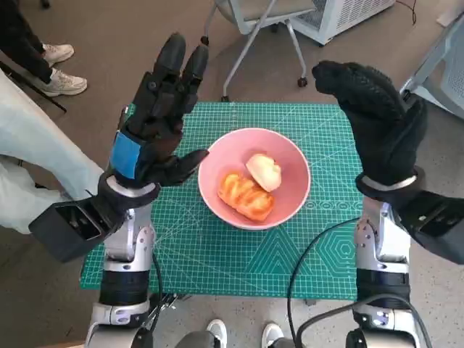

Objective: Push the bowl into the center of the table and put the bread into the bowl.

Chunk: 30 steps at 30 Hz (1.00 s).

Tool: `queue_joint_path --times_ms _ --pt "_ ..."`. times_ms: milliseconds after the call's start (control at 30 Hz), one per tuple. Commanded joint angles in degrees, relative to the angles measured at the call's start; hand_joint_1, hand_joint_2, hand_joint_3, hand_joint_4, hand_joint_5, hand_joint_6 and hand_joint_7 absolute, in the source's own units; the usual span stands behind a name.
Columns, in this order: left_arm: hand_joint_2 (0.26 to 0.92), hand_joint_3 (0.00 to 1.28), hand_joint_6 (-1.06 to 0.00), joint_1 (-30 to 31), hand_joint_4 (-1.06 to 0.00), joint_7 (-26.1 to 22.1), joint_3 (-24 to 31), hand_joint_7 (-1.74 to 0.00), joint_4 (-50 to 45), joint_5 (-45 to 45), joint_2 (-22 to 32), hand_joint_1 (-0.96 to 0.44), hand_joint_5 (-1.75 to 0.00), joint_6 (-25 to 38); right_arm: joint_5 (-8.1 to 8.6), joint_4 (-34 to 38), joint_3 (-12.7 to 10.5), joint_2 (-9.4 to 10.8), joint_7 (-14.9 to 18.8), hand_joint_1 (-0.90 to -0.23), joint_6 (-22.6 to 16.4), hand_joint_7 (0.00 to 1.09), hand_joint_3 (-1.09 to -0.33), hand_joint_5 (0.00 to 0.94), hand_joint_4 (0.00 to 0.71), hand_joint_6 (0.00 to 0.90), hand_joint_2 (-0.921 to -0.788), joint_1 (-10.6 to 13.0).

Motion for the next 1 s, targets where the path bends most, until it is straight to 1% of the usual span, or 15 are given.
queue_joint_path --times_ms 33,300,733,1000 --pt "0.921 0.44 -0.04 -0.6 0.00 0.8 -0.5 -0.05 0.6 1.0 0.5 -0.69 0.00 -0.8 -0.59 0.2 0.3 -0.5 0.1 -0.669 0.5 0.53 -0.700 0.000 0.190 0.050 -0.921 0.5" --pt "0.921 0.44 -0.03 -0.7 0.00 1.5 -0.7 -0.05 0.5 0.7 0.8 -0.70 0.00 -0.4 -1.32 -0.6 0.6 -0.7 -0.6 -0.670 1.2 0.53 -0.699 0.000 0.189 0.051 -0.921 0.6" --pt "0.921 0.46 -0.02 -0.6 0.00 1.9 -0.3 -0.06 0.9 1.2 1.8 -0.70 0.00 -1.9 -1.30 -1.1 0.7 -0.7 -0.7 -0.662 2.0 0.53 -0.702 0.000 0.179 0.046 -0.921 1.1" --pt "0.921 0.47 -0.01 -0.2 0.00 2.1 -0.1 -0.06 0.9 1.1 2.3 -0.69 0.00 -1.8 -1.30 -0.7 0.8 -0.4 -0.7 -0.660 2.0 0.53 -0.707 0.000 0.171 0.041 -0.921 1.4"
